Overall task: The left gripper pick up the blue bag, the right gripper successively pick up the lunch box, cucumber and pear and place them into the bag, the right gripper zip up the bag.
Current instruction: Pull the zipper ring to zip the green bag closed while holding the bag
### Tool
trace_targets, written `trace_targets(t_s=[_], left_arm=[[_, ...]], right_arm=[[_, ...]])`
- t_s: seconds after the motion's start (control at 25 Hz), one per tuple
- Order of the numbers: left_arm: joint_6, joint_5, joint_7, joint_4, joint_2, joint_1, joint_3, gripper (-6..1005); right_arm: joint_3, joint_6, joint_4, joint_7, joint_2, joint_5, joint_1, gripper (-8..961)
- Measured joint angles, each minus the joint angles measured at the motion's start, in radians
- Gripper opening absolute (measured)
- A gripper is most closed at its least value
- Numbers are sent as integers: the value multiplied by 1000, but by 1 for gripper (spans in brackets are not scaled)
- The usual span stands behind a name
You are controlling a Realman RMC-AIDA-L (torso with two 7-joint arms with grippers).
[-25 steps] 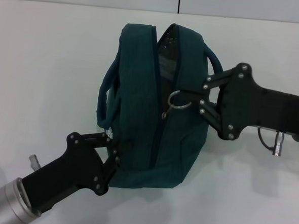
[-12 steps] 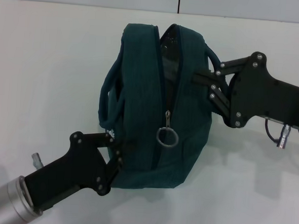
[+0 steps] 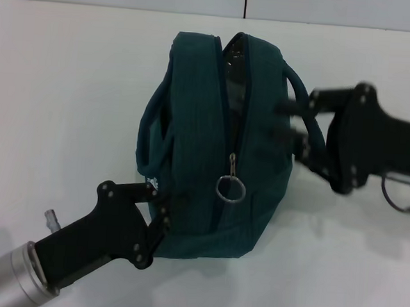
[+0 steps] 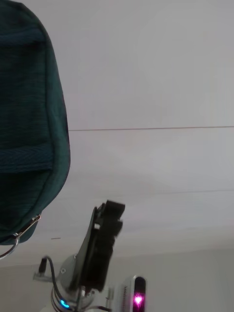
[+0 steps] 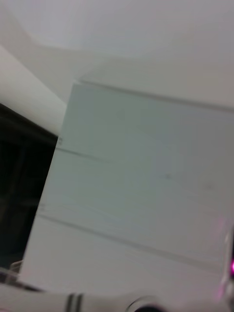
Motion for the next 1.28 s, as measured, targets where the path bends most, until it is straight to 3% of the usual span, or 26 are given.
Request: trace_targets(t_s=[0.2, 0.48, 0.88, 1.12, 1.28], left_arm=[[3, 20, 37, 1, -3, -13, 0, 55], [4, 55, 46, 2, -6, -39, 0, 56], [1, 55, 45, 2, -9, -41, 0, 54], [-1, 57, 47, 2, -10, -42, 0, 55], [-1, 57, 47, 2, -9, -42, 0, 55]], right_arm=[[6, -13, -146, 277, -29, -217, -47, 223], [11, 28, -215, 400, -13, -373, -114, 451], [50, 81, -213, 391, -13, -384, -130, 452], [47, 131, -219, 387, 10, -401, -113, 452], [35, 132, -213, 386, 13, -408, -88, 453]])
